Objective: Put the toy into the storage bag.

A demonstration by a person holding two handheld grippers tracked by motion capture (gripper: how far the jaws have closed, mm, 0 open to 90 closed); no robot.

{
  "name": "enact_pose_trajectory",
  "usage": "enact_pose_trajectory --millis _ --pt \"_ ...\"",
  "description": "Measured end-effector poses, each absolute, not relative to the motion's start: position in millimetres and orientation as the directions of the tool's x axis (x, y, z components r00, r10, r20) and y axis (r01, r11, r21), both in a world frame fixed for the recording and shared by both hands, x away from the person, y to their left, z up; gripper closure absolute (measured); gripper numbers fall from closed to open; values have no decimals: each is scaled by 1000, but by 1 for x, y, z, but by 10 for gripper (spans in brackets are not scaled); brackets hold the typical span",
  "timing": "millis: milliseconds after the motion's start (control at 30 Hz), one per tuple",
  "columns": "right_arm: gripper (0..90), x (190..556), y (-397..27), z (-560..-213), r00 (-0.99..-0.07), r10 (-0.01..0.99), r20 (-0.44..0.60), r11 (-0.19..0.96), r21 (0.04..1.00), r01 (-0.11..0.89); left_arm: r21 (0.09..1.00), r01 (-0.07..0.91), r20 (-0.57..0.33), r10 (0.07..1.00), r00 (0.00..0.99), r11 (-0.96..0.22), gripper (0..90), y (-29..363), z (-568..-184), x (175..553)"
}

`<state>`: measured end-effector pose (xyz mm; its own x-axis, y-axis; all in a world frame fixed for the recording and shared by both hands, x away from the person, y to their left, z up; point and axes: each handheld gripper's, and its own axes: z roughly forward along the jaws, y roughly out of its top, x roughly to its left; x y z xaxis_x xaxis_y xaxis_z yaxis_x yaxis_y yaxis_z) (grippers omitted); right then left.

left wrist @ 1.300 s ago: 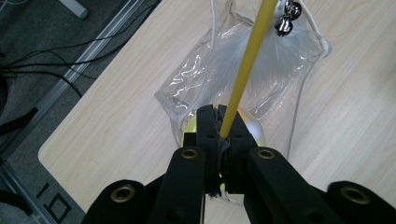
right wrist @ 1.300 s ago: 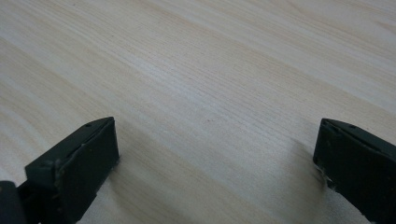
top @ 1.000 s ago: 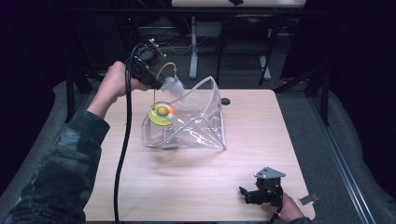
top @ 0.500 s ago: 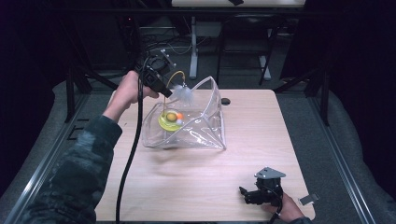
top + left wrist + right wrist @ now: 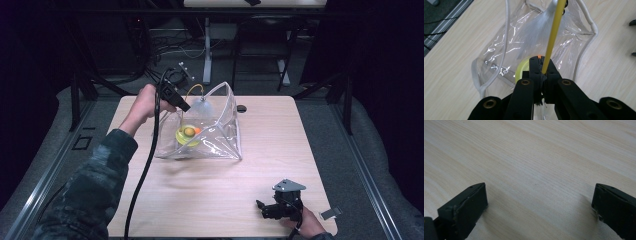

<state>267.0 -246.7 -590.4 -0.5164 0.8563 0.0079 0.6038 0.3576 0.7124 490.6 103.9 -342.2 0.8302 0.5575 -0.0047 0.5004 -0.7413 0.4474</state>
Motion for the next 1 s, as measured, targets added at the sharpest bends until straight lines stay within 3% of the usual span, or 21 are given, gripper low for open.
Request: enact_pose_trajectory --millis 1000 --pt "0 267 -247 -590 -514 858 -3 365 708 604 419 524 -67 550 832 -741 875 88 -401 494"
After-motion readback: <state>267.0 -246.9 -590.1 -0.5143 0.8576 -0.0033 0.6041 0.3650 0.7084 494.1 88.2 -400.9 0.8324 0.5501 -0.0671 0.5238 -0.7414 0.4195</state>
